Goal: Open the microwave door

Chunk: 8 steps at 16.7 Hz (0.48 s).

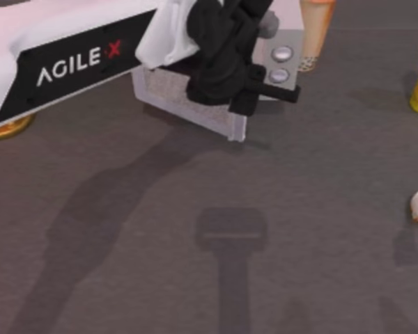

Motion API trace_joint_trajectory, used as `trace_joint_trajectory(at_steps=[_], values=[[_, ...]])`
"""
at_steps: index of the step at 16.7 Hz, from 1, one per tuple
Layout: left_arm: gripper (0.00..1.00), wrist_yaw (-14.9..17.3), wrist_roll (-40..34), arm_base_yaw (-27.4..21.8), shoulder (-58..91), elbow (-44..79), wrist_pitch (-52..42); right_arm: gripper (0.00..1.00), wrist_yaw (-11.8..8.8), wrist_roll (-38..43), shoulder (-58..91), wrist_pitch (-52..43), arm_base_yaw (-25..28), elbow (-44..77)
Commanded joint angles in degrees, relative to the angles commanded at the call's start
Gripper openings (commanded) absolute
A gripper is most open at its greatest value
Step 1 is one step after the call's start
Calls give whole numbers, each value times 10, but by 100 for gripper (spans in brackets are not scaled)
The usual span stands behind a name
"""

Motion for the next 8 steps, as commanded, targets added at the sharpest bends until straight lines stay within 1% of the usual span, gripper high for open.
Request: trace_joint_trajectory(at_steps=[6,8], values=[[0,0,0,0,0,0,0,100,0,0,0,0,0,0],[0,4,0,-3,1,-3,1,100,0,0,0,0,0,0]])
